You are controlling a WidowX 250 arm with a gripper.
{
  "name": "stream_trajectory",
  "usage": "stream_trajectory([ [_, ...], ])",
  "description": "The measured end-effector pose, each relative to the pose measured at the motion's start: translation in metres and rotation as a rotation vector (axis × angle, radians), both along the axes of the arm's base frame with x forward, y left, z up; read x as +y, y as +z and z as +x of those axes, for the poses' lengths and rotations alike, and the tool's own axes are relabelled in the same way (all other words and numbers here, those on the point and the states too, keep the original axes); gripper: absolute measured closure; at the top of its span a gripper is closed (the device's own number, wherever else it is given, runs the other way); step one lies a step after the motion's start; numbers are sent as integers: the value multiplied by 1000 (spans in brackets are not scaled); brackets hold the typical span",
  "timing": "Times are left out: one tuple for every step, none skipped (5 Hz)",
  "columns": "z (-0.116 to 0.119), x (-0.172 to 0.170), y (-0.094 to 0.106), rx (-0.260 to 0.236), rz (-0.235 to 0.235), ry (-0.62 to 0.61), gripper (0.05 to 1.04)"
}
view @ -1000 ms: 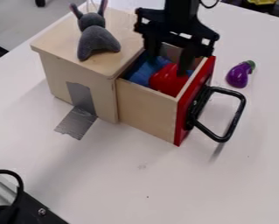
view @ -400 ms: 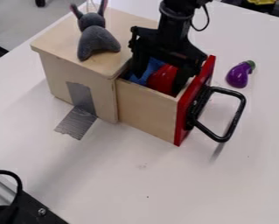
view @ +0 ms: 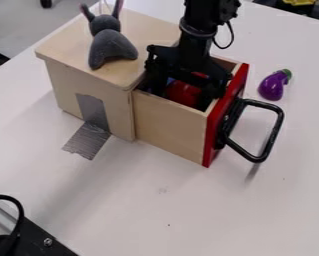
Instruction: Take the red thing out of the drawer and place it on the bottom center of the table
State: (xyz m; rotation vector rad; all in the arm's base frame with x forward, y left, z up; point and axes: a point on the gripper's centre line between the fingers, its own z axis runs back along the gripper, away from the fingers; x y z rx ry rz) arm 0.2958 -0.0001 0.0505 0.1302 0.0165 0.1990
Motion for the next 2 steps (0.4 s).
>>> stream_trajectory([
  [1, -1, -1, -6, -8, 21, 85],
  [0, -1, -5, -19, -13, 21, 127],
])
